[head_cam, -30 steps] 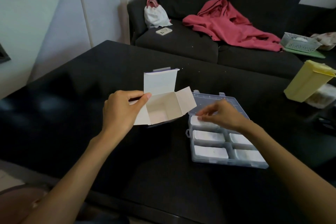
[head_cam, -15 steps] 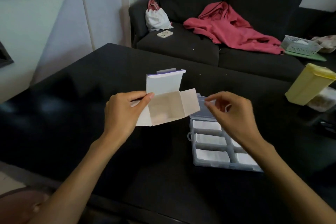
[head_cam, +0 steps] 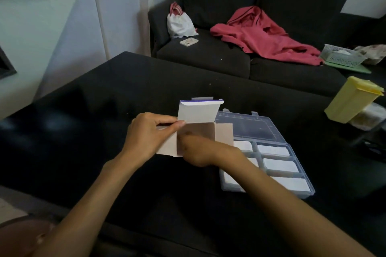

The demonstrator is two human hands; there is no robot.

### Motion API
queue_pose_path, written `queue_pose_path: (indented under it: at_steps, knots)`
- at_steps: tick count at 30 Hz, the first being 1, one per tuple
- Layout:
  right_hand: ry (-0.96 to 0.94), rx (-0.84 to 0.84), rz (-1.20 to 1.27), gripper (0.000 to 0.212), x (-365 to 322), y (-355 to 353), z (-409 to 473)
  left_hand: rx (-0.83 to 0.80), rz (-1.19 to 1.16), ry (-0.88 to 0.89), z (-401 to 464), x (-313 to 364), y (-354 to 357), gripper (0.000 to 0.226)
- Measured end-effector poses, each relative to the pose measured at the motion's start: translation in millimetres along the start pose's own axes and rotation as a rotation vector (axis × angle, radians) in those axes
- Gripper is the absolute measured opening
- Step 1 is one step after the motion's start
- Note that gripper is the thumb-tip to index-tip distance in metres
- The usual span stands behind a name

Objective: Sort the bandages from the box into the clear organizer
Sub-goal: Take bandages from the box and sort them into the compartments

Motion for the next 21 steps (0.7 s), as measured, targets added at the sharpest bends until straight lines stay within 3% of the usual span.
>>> queue_pose_path:
  at_steps: [11,18,21]
  knots:
    - [0.101,-0.050,-0.050,0.040,11,3,35,-0.011,0.053,0.017,1,3,-2,0.025]
    - [0.066,0.094,0.005,0.040,5,0,36,0.002,0.073,0.023,3,1,-3,0.023]
    - [0.081,0.041,-0.021,0.042,5,3,39,-0.014,0.085,0.029,3,1,-2,0.023]
Point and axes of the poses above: each hand's wrist, its own z-axis towards the middle knuckle, its own y-axis out of the palm, x = y × z, the point moved 6 cm from there along z, towards the middle knuckle, and after that the axes turned 11 degrees about y, right-handed, at the moved point
